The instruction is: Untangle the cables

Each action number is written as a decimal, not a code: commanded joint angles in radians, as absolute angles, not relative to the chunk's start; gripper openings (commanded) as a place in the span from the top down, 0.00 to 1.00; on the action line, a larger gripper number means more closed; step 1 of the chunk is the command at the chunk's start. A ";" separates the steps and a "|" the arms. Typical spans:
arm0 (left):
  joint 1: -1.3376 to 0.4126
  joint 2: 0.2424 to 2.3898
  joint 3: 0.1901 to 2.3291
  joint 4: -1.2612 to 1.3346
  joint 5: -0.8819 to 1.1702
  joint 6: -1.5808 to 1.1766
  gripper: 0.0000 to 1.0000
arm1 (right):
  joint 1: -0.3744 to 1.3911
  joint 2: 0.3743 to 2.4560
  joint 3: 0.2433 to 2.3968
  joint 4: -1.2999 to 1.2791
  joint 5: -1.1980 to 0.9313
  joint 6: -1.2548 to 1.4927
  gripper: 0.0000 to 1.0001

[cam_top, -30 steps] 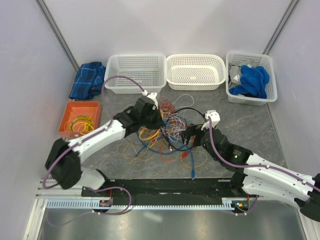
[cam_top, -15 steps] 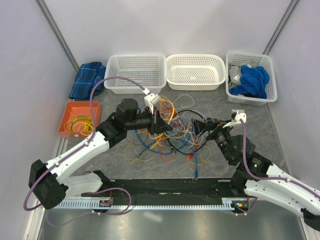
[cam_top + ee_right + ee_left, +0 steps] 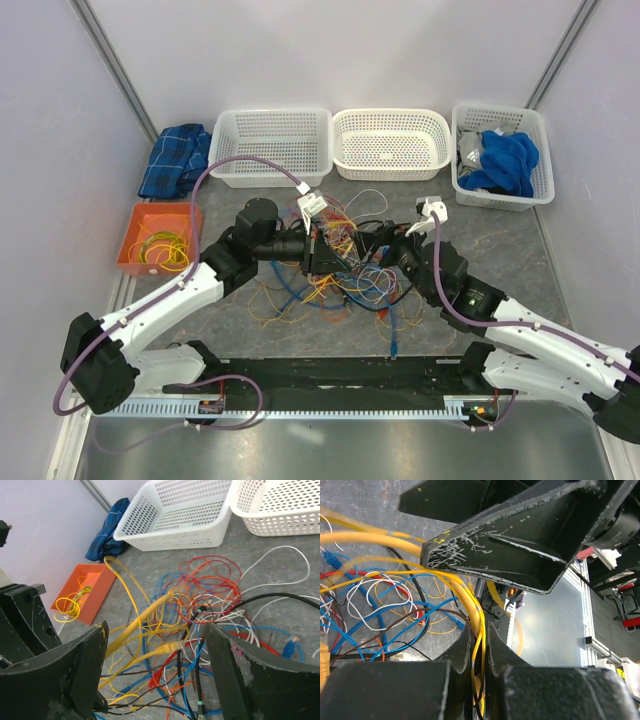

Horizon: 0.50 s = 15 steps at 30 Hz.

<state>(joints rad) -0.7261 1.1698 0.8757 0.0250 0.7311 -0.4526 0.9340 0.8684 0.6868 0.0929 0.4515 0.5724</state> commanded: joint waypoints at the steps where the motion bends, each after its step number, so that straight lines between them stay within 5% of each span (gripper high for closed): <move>1: -0.727 1.151 0.871 0.110 0.790 -0.417 0.98 | 0.894 0.887 0.713 0.204 0.327 0.615 0.17; 15: -0.727 1.157 0.856 0.129 0.788 -0.426 0.98 | 0.755 1.023 0.698 0.339 0.003 0.782 0.61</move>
<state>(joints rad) -0.7261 1.1694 0.8455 0.0555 0.7498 -0.4526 0.7780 1.0153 0.6872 0.2646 0.1089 0.7261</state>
